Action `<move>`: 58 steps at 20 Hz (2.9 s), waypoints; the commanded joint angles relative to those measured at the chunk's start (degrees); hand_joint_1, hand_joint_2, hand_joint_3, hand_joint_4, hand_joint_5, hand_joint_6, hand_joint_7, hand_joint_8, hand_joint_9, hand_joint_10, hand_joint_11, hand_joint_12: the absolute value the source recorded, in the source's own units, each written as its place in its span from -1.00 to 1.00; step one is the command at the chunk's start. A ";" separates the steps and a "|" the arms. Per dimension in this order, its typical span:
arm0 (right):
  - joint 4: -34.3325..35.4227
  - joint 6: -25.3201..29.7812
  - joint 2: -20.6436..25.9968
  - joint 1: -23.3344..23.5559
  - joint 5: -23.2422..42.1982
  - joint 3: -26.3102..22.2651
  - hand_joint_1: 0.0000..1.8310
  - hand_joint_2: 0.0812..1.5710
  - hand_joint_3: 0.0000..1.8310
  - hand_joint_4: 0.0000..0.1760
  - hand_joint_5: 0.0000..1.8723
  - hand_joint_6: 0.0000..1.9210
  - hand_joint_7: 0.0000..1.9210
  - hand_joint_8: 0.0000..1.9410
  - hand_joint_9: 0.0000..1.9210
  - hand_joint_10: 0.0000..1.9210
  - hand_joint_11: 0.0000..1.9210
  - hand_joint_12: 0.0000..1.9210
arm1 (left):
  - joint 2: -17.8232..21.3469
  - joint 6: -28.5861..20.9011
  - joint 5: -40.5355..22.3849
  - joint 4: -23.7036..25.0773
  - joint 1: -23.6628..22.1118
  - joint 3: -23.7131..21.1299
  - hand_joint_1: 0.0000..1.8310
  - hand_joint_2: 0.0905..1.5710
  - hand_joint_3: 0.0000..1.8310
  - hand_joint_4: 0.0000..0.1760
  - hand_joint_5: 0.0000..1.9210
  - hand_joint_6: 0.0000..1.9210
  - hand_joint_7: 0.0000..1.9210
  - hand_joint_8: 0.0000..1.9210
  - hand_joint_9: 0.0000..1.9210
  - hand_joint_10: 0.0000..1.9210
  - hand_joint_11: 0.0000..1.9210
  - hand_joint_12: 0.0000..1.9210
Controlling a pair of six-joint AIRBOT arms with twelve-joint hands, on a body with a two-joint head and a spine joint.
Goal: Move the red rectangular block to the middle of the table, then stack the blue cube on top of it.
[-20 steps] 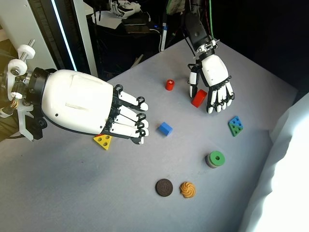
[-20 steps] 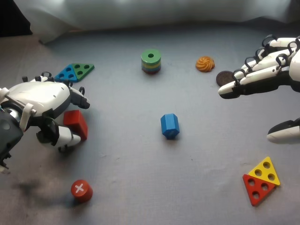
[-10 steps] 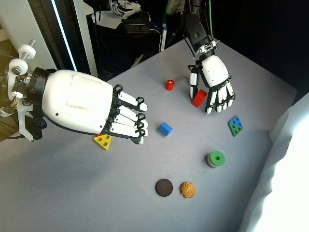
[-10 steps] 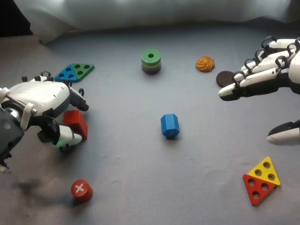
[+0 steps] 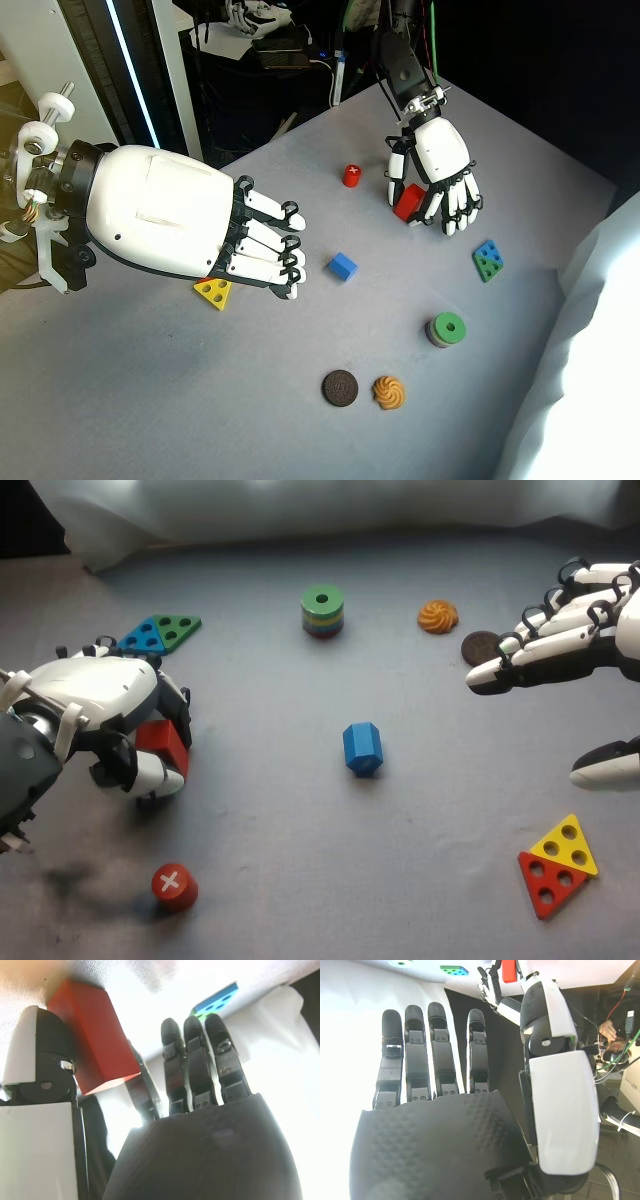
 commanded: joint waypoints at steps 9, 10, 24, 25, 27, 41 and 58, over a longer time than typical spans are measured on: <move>1.06 -0.09 0.59 0.08 5.41 -0.12 -0.26 0.39 -1.00 -1.00 -0.62 -1.00 -0.62 -1.00 -0.68 -1.00 -1.00 -0.09 | 0.51 2.16 -4.64 0.38 -2.73 -0.47 0.14 0.33 -1.00 1.00 0.10 -0.12 -0.54 -1.00 -0.66 -1.00 -1.00 -0.30; 1.06 -0.09 0.59 0.06 5.41 -0.13 -0.25 0.39 -1.00 -1.00 -0.63 -1.00 -0.63 -1.00 -0.68 -1.00 -1.00 -0.10 | 0.52 2.40 -4.64 0.20 -3.05 -0.55 0.14 0.33 -1.00 0.89 0.10 -0.11 -0.54 -1.00 -0.67 -1.00 -1.00 -0.31; 1.06 -0.09 0.57 0.07 5.42 -0.12 -0.27 0.40 -1.00 -1.00 -0.60 -1.00 -0.62 -1.00 -0.67 -1.00 -1.00 -0.10 | -0.15 10.53 -7.18 -6.59 -10.03 -7.15 0.12 0.35 -1.00 1.00 0.06 -0.05 -0.55 -1.00 -0.67 -1.00 -1.00 -0.31; 1.06 -0.09 0.57 0.07 5.42 -0.12 -0.26 0.40 -1.00 -1.00 -0.60 -1.00 -0.60 -1.00 -0.66 -0.99 -1.00 -0.09 | -0.51 11.46 -7.68 -7.28 -10.59 -7.77 0.12 0.36 -1.00 1.00 0.05 -0.04 -0.56 -1.00 -0.67 -1.00 -1.00 -0.29; 1.06 -0.09 0.57 0.07 5.42 -0.12 -0.28 0.41 -1.00 -1.00 -0.61 -1.00 -0.61 -1.00 -0.66 -1.00 -1.00 -0.06 | -1.81 11.94 -8.49 -7.69 -11.32 -8.43 0.13 0.35 -1.00 0.84 0.06 -0.05 -0.55 -1.00 -0.66 -1.00 -1.00 -0.29; 1.07 -0.07 0.56 0.07 5.50 -0.13 -0.27 0.41 -1.00 -1.00 -0.61 -1.00 -0.62 -1.00 -0.66 -0.99 -1.00 -0.08 | -7.71 10.24 -10.37 -3.81 -9.44 -6.31 0.13 0.35 -1.00 1.00 0.07 -0.07 -0.54 -1.00 -0.67 -1.00 -1.00 -0.36; 1.07 -0.05 0.57 0.08 5.58 -0.13 -0.26 0.40 -1.00 -1.00 -0.60 -0.99 -0.60 -1.00 -0.64 -0.99 -1.00 -0.06 | -8.71 6.68 -11.00 0.42 -5.47 -3.98 0.14 0.35 -1.00 0.60 0.08 -0.07 -0.55 -1.00 -0.67 -1.00 -1.00 -0.40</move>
